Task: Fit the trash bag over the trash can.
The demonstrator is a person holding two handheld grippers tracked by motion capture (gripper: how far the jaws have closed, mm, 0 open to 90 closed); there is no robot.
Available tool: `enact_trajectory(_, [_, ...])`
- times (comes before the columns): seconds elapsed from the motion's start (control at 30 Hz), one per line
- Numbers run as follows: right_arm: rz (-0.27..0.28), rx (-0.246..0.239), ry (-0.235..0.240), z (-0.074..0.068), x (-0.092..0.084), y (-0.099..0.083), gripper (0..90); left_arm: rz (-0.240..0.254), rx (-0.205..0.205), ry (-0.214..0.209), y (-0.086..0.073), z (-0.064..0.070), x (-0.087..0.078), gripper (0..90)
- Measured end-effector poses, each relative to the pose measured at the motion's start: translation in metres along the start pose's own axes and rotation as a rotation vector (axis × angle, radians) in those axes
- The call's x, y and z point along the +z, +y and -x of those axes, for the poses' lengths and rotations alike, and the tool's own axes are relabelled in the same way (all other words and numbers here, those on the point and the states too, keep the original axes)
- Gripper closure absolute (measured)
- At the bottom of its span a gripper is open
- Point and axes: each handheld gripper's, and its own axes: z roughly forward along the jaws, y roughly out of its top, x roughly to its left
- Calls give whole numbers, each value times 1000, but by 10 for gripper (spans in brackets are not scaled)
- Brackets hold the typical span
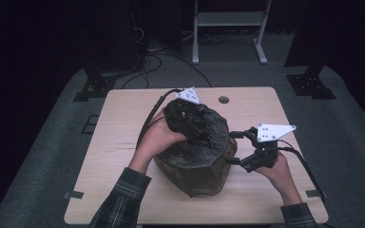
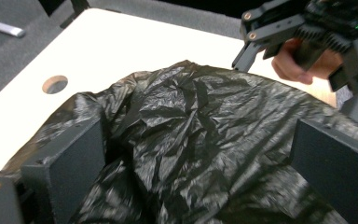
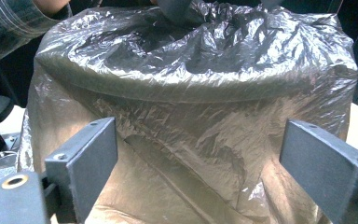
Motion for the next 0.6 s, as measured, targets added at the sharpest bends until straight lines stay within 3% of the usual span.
enact_trajectory(0.37, [-3, -5, -13, 0, -3, 0, 100, -116, -22, 1, -5, -6, 35, 20])
enact_trajectory(0.6, [2, -3, -17, 1, -5, -1, 99, -216, -36, -25, -9, -6, 51, 19])
